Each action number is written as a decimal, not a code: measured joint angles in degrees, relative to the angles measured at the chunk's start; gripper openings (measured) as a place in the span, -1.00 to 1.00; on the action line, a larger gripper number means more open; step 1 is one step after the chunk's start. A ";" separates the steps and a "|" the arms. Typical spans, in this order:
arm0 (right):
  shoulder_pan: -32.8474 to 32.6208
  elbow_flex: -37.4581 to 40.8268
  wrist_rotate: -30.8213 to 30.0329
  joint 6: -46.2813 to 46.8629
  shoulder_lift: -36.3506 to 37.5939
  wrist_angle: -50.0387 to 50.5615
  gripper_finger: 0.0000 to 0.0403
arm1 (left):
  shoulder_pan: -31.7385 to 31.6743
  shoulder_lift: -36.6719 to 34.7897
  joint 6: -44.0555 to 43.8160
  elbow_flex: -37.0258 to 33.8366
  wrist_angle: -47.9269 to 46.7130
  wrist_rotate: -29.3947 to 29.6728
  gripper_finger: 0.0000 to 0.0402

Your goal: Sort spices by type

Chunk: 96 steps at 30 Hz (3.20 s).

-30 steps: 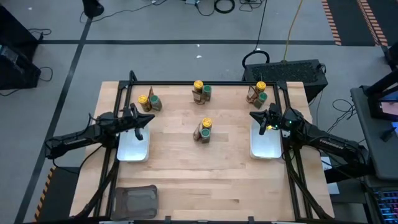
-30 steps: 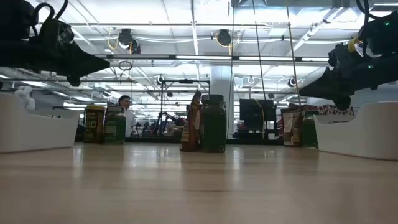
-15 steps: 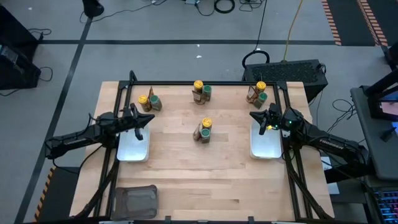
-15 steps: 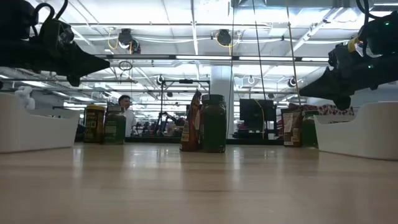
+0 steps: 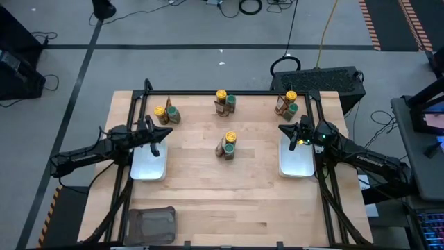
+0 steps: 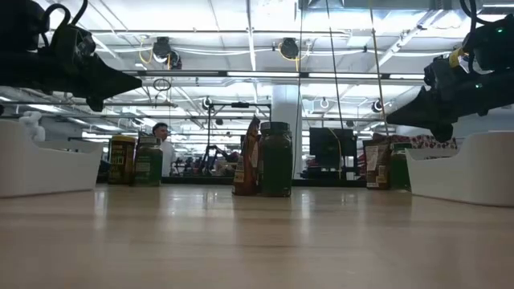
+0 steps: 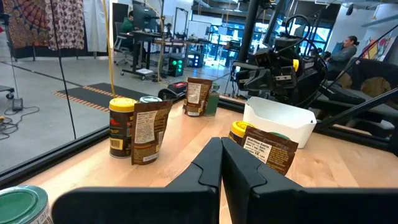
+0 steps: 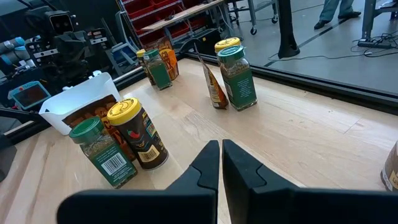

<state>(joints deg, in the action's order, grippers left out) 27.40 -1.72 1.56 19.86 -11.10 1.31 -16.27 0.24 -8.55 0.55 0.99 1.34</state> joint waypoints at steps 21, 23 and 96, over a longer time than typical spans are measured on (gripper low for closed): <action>0.00 0.04 -4.46 -9.31 0.01 -1.00 -1.00 | 0.00 -0.01 -0.01 0.01 0.00 0.00 -0.93; 0.00 0.04 -4.46 -4.86 0.01 -1.29 -1.00 | 0.01 0.01 0.00 -0.01 0.01 0.00 -0.93; -16.22 -59.23 12.93 -21.00 -61.96 -14.46 -0.71 | -4.84 53.58 8.06 74.30 -55.71 21.96 -0.94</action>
<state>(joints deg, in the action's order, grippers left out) 11.18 -60.94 14.50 -1.14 -73.07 -13.15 -21.12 53.83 -0.49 74.85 -54.71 23.30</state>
